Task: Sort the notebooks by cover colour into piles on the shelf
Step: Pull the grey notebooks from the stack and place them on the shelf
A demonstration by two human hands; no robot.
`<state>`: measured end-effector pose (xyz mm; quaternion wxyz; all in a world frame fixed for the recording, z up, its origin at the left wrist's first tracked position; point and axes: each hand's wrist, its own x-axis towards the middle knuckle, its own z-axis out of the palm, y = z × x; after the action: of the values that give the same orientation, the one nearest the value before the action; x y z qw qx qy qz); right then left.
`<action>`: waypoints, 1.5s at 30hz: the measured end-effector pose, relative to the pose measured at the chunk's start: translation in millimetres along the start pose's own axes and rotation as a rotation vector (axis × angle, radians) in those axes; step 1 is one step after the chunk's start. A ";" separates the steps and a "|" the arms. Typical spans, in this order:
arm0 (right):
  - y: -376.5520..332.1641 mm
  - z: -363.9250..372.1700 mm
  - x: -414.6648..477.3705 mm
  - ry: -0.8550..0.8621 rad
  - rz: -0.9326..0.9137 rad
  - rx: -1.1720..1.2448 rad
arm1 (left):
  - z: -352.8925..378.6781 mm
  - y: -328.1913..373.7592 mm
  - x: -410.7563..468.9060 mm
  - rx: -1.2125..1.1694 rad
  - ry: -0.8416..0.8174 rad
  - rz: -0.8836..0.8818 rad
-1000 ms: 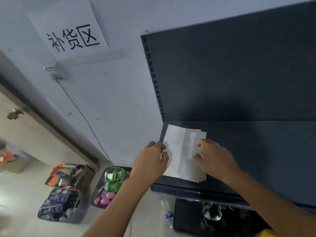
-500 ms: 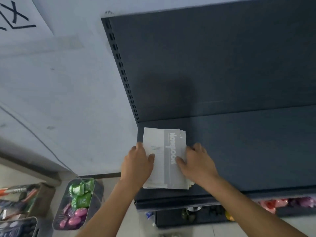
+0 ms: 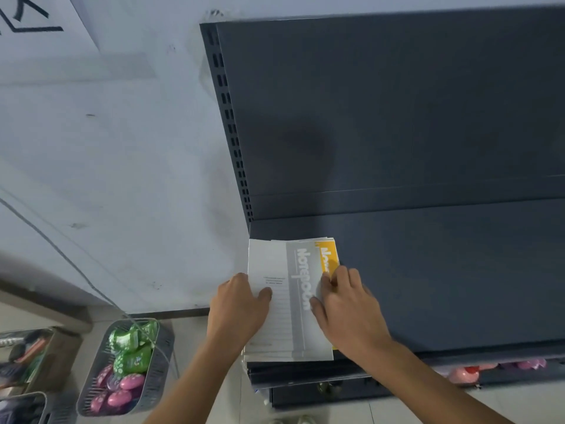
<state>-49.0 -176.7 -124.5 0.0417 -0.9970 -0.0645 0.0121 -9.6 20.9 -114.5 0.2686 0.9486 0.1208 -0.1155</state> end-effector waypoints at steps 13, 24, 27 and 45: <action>-13.9 3.9 -4.0 -0.008 0.020 0.145 | -23.6 -4.5 0.8 -0.148 -0.004 -0.025; -13.6 -14.4 10.0 -0.103 0.234 0.507 | -42.2 -10.7 -5.0 -0.556 -0.037 0.044; -10.4 -25.0 13.4 -0.131 0.346 0.910 | -40.2 -4.2 -4.3 -0.682 -0.095 0.078; 141.0 -80.7 -61.7 0.241 0.751 0.643 | 48.4 181.6 -35.4 0.044 -0.070 0.705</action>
<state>-89.8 -330.6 -54.9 0.3463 -0.8824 0.3108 -0.0697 2.4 -161.1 -57.0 0.2755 0.9330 -0.2258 -0.0505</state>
